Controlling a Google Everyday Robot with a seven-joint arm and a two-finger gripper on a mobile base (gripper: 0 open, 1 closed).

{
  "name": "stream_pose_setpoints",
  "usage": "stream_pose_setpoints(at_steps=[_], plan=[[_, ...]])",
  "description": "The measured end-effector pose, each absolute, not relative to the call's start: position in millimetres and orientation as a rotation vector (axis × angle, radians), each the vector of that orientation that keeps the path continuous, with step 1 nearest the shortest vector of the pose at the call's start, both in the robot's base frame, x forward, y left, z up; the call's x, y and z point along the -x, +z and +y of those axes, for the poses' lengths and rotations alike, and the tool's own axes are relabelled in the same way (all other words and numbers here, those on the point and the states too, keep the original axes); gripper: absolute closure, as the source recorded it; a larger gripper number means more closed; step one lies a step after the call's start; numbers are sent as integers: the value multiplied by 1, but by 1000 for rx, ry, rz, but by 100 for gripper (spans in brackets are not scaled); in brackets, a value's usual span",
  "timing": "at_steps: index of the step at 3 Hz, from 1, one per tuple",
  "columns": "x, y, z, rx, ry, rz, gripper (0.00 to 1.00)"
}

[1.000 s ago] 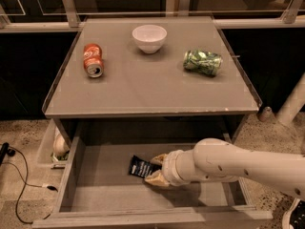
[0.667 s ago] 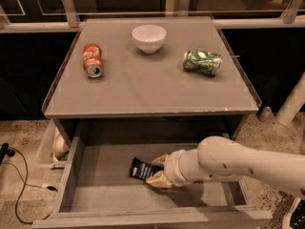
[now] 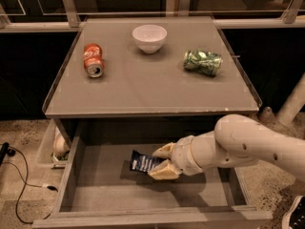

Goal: Pick rxbar blueberry from top drawer and place on counter

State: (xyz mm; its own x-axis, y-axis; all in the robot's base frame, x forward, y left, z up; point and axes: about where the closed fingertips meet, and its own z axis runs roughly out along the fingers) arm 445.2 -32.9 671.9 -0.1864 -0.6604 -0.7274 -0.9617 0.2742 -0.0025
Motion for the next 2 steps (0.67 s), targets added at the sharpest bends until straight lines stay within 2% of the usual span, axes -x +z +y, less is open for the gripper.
stream_pose_setpoints(at_steps=[1, 2], plan=[[-442, 729, -46, 1471, 621, 1900, 100], [-438, 788, -60, 1491, 522, 1884, 100]])
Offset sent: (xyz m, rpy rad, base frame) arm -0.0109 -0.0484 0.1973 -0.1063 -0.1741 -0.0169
